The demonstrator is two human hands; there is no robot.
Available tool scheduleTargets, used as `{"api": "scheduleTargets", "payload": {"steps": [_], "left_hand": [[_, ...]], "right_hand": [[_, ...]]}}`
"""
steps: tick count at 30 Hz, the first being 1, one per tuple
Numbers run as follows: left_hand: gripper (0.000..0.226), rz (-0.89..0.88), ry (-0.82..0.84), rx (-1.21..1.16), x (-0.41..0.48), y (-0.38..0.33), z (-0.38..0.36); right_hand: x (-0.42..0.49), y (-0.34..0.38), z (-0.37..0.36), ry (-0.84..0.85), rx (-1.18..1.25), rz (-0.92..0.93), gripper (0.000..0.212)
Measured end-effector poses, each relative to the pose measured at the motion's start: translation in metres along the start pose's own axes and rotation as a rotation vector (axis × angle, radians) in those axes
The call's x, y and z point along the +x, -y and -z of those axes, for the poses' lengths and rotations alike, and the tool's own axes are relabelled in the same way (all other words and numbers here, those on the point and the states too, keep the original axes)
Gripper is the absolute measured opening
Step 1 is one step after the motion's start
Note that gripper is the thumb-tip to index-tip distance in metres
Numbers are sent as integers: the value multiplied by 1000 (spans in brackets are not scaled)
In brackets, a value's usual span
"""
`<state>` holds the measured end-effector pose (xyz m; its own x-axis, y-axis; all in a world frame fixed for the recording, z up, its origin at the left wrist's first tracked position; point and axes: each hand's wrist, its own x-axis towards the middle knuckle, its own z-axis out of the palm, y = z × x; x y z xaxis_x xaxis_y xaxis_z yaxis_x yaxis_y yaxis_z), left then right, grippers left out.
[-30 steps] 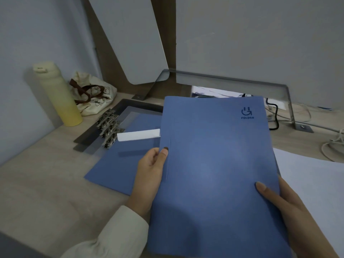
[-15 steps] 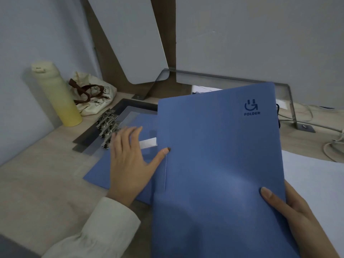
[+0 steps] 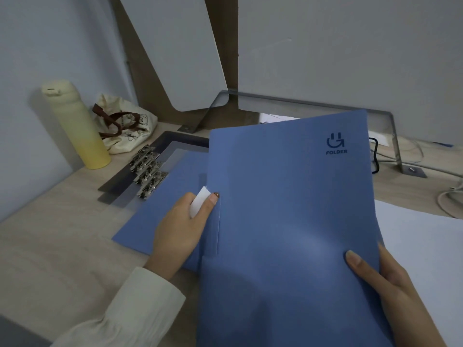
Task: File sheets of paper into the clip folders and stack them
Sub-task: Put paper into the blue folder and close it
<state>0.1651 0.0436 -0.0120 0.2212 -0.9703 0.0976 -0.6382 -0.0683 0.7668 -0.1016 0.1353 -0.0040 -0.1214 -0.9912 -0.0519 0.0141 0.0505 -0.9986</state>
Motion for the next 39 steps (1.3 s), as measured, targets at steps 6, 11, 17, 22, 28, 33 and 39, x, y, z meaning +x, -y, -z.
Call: {"api": "scheduleTargets", "payload": {"steps": [6,11,17,22,28,33,39], "left_hand": [[38,252,150,-364,-5,2,-17],[43,340,167,-471,-6,4,-19],[20,354,146,-624,-11,0,-24],[14,390,260,-720,-17,7,-18],[24,473,495,-1015,-36,36,11],[40,617,185,-1243,-65,85,31],[24,420,-42,-1253,-92,81,57]], "right_hand": [[1,-6,-7,-18,77,7,19],[2,-19,-8,-54,16,10,20],[4,-24,-9,-38,33,-22,33],[4,-25,-13,-53,35,-67,29],[8,-19,-28,-113,147,-92,40],[14,-10,-83,-95,273,-130,29],[16,-15,-161,199,282,-194,29]]}}
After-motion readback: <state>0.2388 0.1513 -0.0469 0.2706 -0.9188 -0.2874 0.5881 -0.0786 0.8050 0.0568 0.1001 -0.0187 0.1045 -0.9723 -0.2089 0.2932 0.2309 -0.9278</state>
